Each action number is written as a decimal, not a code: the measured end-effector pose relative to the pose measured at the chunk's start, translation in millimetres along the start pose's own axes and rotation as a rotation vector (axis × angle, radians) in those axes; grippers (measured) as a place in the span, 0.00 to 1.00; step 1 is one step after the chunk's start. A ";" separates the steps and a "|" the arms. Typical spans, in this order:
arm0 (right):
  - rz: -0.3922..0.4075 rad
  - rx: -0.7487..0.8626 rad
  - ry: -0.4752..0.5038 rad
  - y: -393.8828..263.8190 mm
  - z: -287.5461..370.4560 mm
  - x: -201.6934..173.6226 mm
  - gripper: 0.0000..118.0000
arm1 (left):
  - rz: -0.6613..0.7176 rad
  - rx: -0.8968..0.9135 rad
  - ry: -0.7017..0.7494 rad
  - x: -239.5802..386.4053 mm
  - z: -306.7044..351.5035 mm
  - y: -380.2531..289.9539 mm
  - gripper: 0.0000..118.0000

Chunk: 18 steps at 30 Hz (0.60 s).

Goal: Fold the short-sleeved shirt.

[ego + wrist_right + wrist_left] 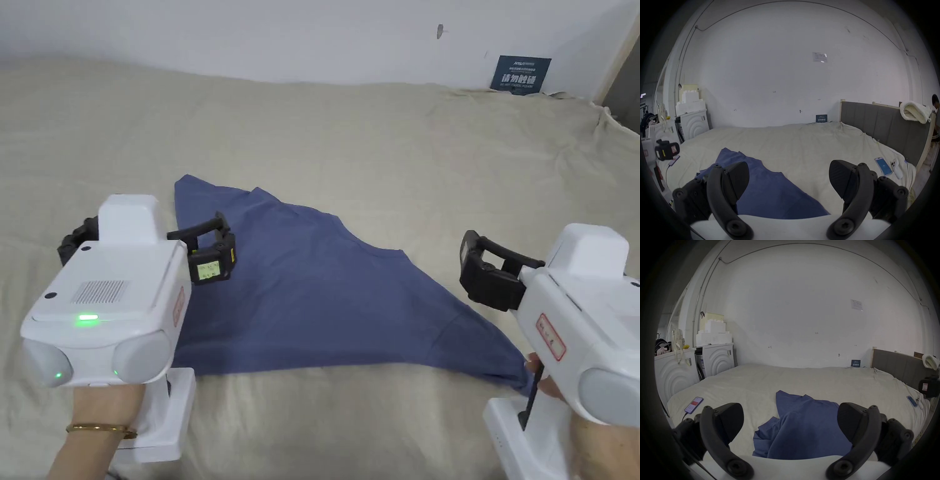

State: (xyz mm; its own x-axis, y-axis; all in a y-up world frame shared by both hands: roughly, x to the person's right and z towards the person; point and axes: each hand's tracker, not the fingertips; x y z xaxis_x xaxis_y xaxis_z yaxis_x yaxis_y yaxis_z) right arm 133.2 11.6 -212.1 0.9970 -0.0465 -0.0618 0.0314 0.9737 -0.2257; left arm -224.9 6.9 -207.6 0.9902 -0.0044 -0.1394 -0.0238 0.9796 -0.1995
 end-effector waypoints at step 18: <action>0.044 -0.009 0.011 -12.0 5.9 -21.6 0.00 | -0.031 -0.012 -0.039 4.6 6.5 -14.1 0.00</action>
State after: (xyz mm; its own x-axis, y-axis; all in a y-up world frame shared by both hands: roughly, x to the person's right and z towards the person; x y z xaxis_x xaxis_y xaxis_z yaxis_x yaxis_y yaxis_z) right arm 111.7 2.2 -202.3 0.9966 -0.0063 -0.0824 -0.0130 0.9728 -0.2311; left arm -219.1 -5.6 -199.1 0.9951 -0.0269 -0.0947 0.0060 0.9768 -0.2143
